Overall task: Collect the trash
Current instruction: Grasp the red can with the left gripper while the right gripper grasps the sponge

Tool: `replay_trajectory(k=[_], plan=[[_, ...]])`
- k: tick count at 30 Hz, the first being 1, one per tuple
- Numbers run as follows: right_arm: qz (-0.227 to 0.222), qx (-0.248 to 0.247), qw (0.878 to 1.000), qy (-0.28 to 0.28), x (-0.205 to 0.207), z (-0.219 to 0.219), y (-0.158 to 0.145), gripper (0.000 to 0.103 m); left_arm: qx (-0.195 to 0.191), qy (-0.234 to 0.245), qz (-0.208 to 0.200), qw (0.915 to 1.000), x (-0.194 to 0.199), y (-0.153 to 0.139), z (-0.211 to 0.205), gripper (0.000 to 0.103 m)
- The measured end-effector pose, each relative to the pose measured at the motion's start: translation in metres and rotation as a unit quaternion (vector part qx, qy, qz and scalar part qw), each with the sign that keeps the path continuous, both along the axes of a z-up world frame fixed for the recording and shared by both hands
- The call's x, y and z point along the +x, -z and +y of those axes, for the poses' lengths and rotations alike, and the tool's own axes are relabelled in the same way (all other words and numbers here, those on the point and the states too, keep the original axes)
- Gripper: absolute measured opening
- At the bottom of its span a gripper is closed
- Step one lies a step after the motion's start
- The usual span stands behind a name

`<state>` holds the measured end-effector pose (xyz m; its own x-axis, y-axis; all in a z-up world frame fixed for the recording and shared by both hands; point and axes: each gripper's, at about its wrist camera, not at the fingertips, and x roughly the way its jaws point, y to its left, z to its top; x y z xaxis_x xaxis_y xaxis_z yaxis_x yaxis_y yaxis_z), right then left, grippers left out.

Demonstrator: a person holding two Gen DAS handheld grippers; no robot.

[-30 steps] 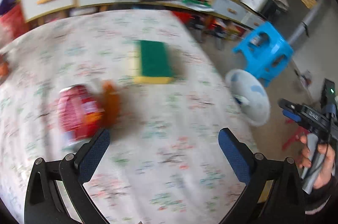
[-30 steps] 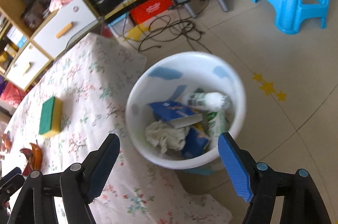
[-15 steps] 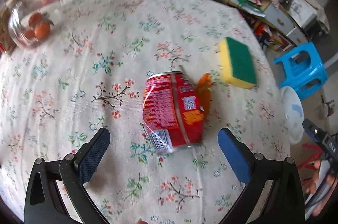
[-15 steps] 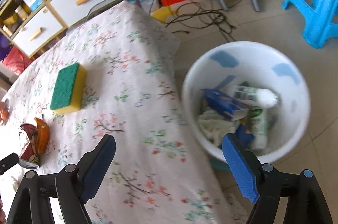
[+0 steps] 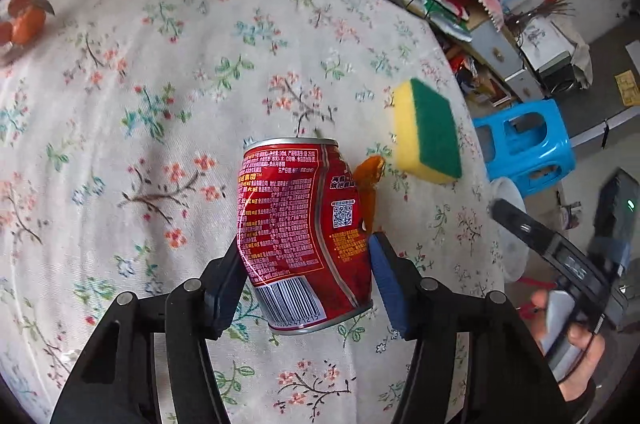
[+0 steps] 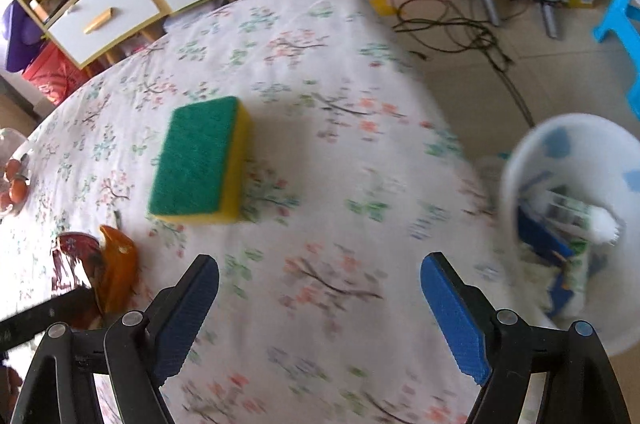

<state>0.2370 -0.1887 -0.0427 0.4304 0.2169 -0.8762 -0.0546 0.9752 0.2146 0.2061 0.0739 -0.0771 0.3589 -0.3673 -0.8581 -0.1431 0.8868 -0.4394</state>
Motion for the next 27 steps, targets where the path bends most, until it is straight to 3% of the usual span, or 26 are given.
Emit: replay_trajectory(k=[5,14,27], plan=[[0.016,0.023,1.000,-0.012,0.018,0.032,0.014,0.087,0.020,-0.010,-0.037,0.9991,-0.005,-0.022,0.018,0.062],[0.023,0.045,0.999,-0.019,0.037,0.073,0.033,0.087,0.043,-0.020,-0.045,0.9978,-0.019,-0.024,0.045,0.062],[-0.005,-0.011,1.000,-0.028,0.046,0.095,0.040,0.085,0.051,-0.014,-0.051,0.9973,-0.030,-0.024,0.052,0.062]])
